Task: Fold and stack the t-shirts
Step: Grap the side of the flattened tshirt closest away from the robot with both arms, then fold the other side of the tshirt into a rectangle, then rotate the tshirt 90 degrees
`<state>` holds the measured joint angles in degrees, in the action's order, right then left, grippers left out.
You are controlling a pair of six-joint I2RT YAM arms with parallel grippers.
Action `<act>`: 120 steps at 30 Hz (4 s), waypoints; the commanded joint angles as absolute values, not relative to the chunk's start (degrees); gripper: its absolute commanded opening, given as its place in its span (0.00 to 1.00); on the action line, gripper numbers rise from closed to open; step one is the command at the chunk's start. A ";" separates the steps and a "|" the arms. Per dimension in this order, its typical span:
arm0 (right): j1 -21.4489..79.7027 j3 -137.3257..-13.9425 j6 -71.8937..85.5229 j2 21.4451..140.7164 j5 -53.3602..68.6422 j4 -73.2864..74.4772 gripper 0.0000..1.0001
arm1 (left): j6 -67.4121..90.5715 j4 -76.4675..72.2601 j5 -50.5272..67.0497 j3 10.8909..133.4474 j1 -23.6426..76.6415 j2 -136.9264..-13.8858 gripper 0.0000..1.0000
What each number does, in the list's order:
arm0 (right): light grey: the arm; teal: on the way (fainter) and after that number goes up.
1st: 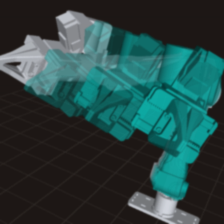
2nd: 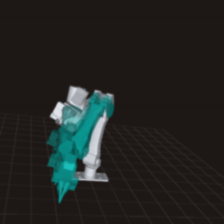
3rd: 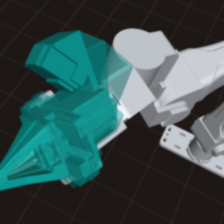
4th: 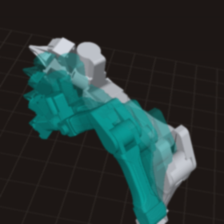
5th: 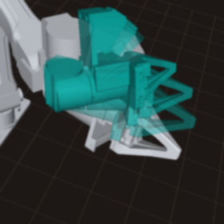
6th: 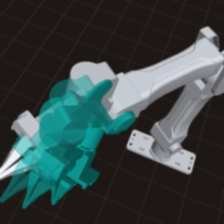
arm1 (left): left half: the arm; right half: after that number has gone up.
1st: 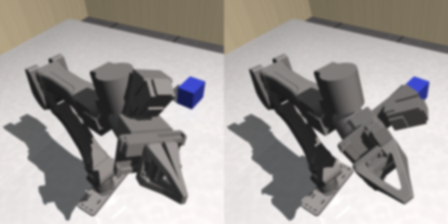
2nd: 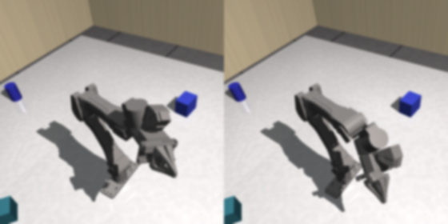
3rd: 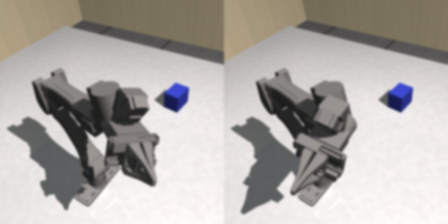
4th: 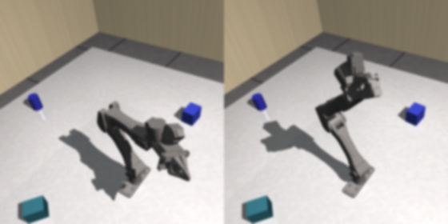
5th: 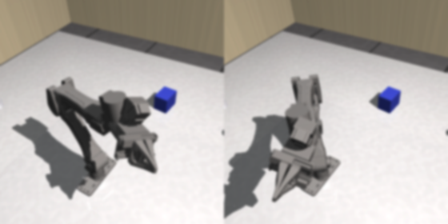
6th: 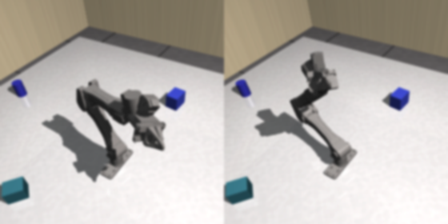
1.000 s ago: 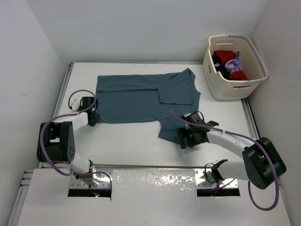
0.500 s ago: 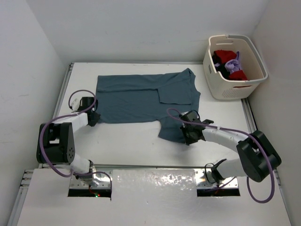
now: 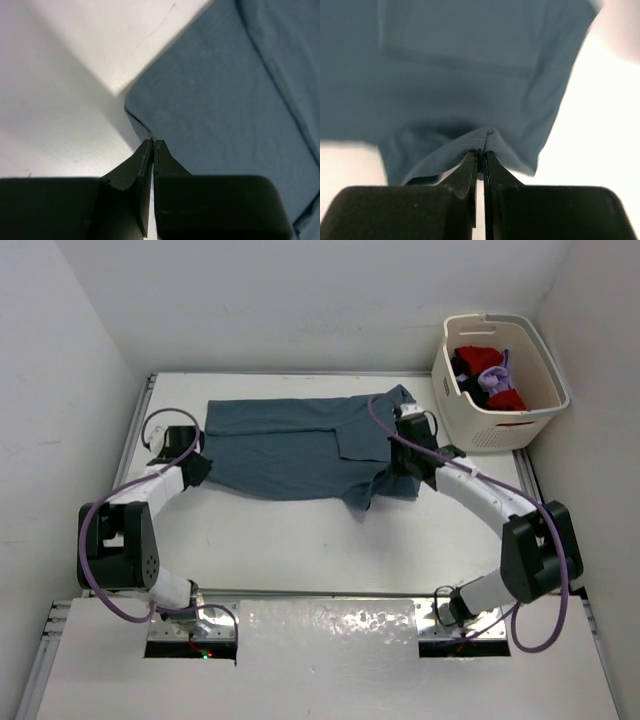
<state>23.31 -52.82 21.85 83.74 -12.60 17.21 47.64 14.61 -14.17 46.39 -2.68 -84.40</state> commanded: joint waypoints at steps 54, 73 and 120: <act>9.67 -123.30 7.91 141.42 -8.88 10.02 0.72 | 44.22 22.48 -15.20 94.39 -7.73 -122.43 0.99; 14.50 -89.55 20.47 123.12 8.88 2.99 0.99 | 38.23 19.16 -12.83 82.53 -4.22 -111.18 1.00; 18.28 -100.66 22.06 129.03 -9.57 10.80 0.99 | 25.32 23.54 -11.24 103.77 3.68 -125.40 1.00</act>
<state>18.50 -105.69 22.28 136.22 -4.21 4.73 30.48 22.06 -11.05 97.10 -0.51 -120.77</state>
